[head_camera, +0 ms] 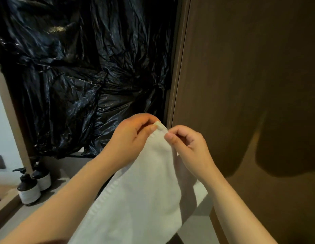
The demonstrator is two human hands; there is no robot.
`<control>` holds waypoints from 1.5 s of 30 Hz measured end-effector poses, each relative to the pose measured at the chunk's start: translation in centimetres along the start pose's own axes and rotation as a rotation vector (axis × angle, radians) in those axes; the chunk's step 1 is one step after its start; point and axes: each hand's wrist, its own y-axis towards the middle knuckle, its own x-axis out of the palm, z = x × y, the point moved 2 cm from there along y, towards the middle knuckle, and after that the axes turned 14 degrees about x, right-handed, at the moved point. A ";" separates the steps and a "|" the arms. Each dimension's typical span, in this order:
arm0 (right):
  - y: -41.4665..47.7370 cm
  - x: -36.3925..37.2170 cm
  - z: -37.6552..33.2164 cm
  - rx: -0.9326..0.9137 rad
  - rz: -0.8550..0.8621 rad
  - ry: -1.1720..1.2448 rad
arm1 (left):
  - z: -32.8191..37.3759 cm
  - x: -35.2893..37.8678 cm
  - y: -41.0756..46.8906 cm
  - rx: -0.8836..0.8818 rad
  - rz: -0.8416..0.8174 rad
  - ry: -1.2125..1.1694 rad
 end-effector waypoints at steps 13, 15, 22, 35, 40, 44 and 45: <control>-5.1 -0.4 4.5 0.170 0.043 -0.223 | -2.0 2.3 -0.4 -0.080 -0.024 0.170; -5.5 -0.8 5.4 0.195 0.022 -0.268 | -2.1 2.7 -0.3 -0.084 -0.002 0.171; -7.5 -1.9 8.2 0.284 0.089 -0.218 | -1.9 3.5 0.8 -0.074 0.040 0.174; -12.0 -7.2 14.4 0.576 0.051 -0.215 | -2.3 4.1 1.6 -0.085 0.113 0.118; -13.8 -8.3 15.0 0.635 0.059 -0.229 | -2.4 4.4 1.9 -0.071 0.118 0.112; -14.3 -9.2 15.5 0.630 0.133 -0.203 | -2.9 4.8 2.3 -0.087 0.118 0.121; -14.4 -9.4 15.8 0.614 0.170 -0.204 | -3.1 4.9 2.4 -0.092 0.124 0.114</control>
